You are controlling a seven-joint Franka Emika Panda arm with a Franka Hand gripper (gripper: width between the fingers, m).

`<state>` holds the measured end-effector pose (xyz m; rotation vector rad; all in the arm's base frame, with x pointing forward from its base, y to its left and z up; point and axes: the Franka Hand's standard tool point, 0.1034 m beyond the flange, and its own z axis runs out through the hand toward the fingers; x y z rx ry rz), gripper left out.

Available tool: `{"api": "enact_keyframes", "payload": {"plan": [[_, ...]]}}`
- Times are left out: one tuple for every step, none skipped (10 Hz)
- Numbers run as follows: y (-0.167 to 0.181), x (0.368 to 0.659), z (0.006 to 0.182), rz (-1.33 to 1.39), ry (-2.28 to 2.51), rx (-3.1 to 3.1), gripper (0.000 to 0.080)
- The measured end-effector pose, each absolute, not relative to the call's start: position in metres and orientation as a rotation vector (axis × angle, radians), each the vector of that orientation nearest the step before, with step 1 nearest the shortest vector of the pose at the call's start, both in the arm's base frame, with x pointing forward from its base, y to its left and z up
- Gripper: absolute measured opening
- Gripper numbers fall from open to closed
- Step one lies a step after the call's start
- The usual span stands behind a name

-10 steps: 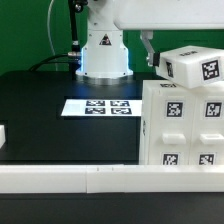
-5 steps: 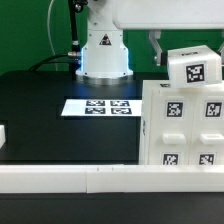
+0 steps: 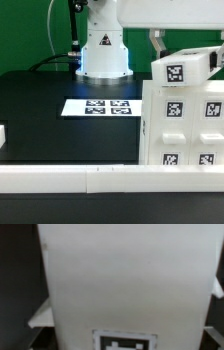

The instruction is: Assemble cabinet

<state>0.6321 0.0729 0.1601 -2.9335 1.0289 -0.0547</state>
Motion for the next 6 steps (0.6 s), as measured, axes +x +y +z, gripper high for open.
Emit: {"api": "enact_keyframes", "payload": {"plan": [[0.073,0.6317,0.1599,-0.046,1.161,-2.884,0.0563],[0.0744,0.6314,0.1595,-0.036,1.432,-2.755,0.0563],[0.0743,0.6325,0.1602,-0.043,1.616,-2.644,0.0563],[0.0743,0.6369,0.1617,-0.077,1.671,-2.573,0.0563],[0.0744,0.6366,0.1618,-0.072,1.771,-2.503,0.0563],[0.0744,0.6367,0.1619,-0.069,1.841,-2.45,0.0563]]}}
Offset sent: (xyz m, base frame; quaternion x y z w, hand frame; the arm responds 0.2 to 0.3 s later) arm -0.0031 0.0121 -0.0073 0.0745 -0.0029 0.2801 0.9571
